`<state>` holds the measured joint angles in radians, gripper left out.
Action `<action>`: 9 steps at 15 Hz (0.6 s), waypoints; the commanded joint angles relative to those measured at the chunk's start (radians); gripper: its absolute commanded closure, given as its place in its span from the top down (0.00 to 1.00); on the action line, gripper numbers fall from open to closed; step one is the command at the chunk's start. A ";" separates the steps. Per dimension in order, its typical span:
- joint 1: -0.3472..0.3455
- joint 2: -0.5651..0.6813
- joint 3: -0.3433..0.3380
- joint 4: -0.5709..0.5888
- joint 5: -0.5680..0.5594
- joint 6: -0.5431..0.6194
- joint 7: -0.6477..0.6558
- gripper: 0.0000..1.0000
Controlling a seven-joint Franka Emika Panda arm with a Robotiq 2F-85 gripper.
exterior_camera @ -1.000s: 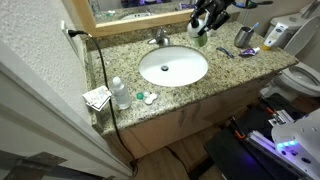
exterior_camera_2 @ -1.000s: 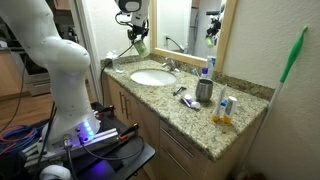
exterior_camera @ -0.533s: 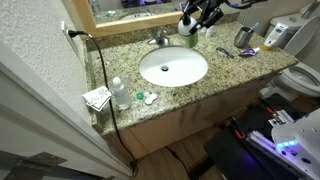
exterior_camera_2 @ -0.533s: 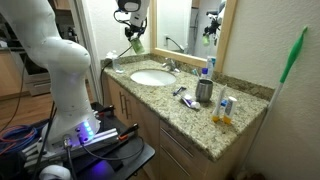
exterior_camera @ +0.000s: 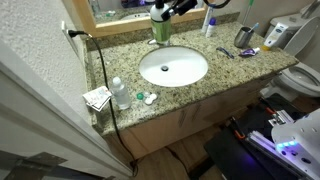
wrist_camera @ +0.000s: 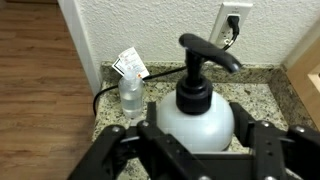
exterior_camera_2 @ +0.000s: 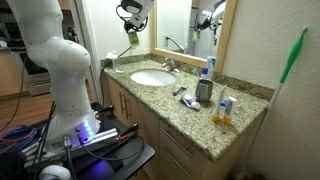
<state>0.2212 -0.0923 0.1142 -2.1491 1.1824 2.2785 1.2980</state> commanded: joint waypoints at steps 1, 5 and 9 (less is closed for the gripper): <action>-0.027 -0.006 0.024 -0.004 0.000 -0.004 0.001 0.46; -0.037 0.142 0.000 0.130 0.164 -0.158 -0.075 0.46; -0.054 0.318 0.002 0.330 0.326 -0.132 -0.026 0.46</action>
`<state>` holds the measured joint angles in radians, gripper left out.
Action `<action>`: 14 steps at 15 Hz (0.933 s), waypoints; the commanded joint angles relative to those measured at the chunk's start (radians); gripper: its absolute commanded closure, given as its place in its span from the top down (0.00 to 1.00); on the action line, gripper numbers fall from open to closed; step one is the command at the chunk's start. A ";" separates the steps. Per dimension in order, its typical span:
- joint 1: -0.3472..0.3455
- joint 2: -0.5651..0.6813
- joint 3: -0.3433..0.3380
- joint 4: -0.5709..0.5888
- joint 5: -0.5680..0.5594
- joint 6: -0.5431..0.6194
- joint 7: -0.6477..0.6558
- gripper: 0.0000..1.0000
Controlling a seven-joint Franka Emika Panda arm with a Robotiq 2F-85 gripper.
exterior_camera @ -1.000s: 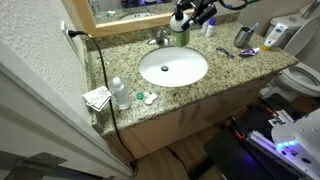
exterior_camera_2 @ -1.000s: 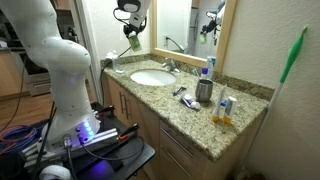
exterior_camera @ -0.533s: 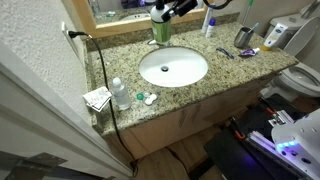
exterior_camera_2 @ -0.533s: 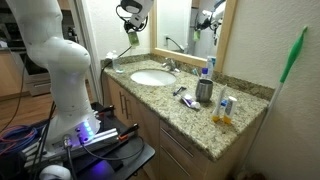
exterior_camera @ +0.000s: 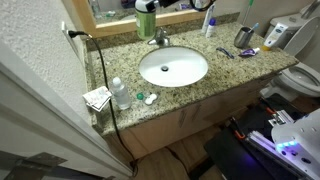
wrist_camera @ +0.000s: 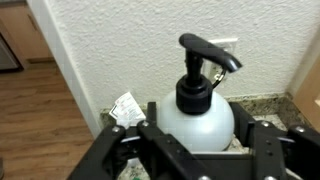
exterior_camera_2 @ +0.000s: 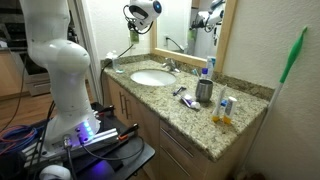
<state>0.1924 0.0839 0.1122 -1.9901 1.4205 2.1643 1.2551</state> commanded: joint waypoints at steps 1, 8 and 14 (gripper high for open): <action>-0.017 0.043 0.008 0.049 0.031 -0.001 0.005 0.46; -0.010 0.157 0.007 0.136 0.044 0.072 0.025 0.46; 0.018 0.405 0.010 0.422 0.051 0.252 0.109 0.46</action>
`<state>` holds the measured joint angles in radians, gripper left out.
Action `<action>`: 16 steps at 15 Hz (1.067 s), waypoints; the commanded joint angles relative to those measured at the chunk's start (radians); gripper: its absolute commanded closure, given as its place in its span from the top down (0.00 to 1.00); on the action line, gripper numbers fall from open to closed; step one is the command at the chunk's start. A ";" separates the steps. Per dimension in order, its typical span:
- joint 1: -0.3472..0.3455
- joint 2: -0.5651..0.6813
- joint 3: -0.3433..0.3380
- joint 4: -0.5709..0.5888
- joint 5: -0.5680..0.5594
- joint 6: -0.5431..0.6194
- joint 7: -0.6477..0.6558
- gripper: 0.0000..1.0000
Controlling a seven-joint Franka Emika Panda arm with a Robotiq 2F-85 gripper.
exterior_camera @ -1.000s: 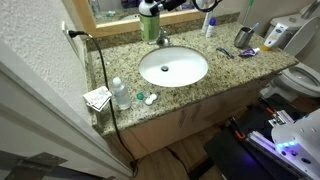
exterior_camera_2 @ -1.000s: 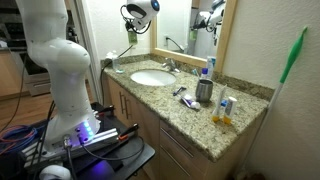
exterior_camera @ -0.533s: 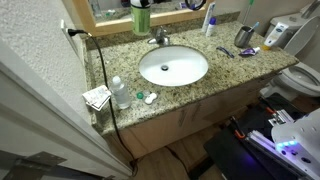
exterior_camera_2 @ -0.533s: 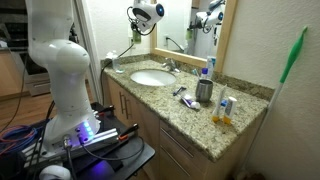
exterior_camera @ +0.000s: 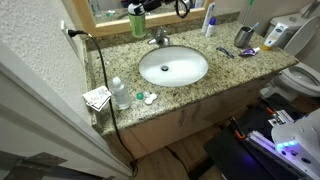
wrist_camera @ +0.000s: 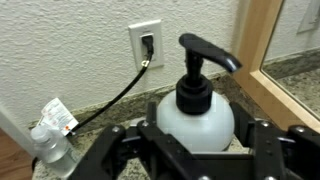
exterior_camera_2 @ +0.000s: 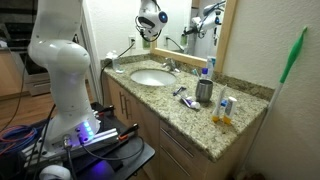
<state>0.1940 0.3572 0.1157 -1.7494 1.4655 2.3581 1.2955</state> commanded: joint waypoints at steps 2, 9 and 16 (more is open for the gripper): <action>0.004 0.082 0.007 0.102 -0.005 0.032 0.049 0.71; 0.025 0.221 0.000 0.240 -0.026 0.094 0.102 0.46; 0.007 0.380 0.037 0.356 0.105 0.138 0.046 0.46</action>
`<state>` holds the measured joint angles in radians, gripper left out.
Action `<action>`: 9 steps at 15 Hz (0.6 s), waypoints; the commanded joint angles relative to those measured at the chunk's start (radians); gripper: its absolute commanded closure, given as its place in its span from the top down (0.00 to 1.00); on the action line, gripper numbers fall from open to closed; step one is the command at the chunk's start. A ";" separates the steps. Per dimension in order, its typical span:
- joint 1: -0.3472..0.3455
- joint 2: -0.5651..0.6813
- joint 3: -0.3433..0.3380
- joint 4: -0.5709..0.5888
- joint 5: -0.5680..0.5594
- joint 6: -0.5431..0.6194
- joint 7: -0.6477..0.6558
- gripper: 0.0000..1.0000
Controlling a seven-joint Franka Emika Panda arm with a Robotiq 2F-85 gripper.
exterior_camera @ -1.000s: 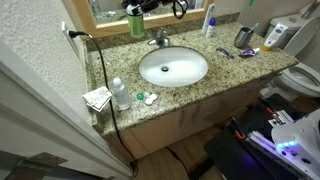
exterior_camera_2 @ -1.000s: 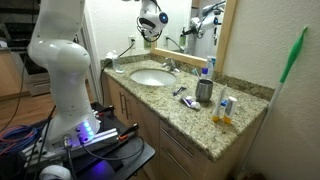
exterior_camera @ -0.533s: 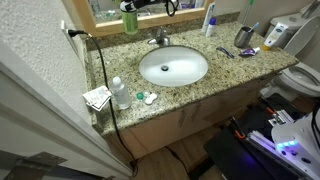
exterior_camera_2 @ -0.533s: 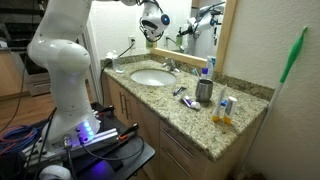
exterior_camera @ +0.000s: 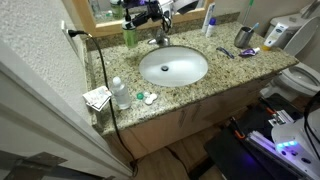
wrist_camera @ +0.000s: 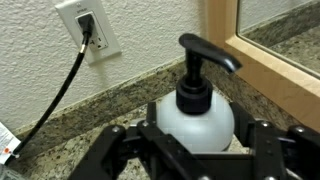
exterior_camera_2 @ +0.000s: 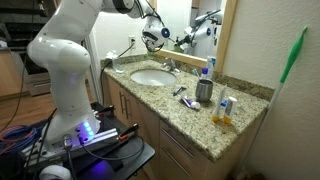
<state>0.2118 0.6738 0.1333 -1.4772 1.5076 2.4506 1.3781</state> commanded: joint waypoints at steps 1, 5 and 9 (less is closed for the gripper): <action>-0.013 0.069 0.021 0.092 0.077 0.051 -0.046 0.46; -0.011 0.062 0.010 0.066 0.042 0.030 -0.019 0.46; -0.013 0.135 0.010 0.130 0.076 0.082 -0.054 0.46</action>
<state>0.2072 0.7588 0.1316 -1.4039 1.5531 2.4894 1.3627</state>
